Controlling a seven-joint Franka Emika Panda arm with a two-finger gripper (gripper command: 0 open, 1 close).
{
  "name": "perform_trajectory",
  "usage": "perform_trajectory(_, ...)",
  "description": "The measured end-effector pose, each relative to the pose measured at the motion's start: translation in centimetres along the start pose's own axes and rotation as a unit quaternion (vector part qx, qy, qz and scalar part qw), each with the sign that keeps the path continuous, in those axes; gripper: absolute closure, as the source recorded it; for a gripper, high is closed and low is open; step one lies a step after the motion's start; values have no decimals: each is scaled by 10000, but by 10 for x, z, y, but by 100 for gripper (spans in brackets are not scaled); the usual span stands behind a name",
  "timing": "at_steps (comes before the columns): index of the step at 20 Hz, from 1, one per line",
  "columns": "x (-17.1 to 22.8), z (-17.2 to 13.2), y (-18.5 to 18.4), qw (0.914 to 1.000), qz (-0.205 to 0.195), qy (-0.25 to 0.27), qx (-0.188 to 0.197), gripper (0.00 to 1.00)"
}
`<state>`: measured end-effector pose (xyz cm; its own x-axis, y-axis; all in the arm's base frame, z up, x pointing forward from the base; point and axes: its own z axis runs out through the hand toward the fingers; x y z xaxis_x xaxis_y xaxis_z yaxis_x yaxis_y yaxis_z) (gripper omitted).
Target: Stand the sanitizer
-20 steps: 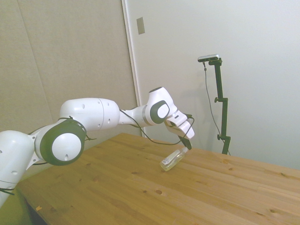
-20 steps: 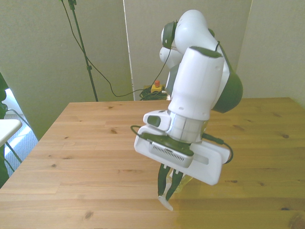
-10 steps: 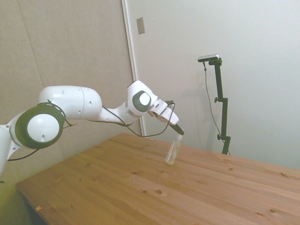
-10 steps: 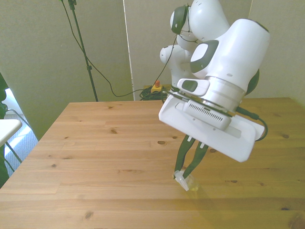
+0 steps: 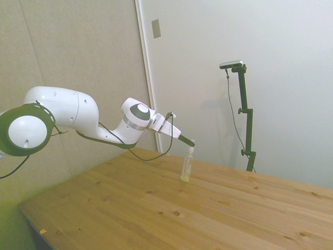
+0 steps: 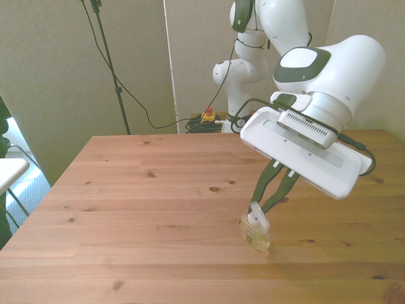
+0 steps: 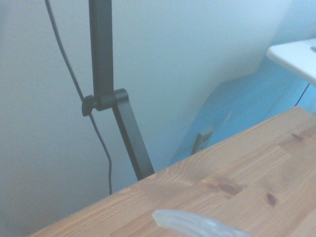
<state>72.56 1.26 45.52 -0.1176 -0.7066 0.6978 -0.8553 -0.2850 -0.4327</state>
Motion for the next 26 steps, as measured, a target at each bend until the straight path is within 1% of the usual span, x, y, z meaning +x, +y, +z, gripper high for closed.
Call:
perform_trajectory(3, -9, -6, 10, 9996, 115, 239, 116, 100)
perform_trajectory(7, -21, -7, 20, 9980, 267, 536, 196, 100)
perform_trajectory(15, -31, -7, 26, 9930, 548, 969, 385, 100)
perform_trajectory(21, -37, -5, 32, 9920, 613, 1032, 398, 100)
perform_trajectory(22, -37, -5, 32, 9920, 618, 1027, 396, 0)
perform_trajectory(26, -39, -5, 33, 9919, 631, 1022, 413, 0)
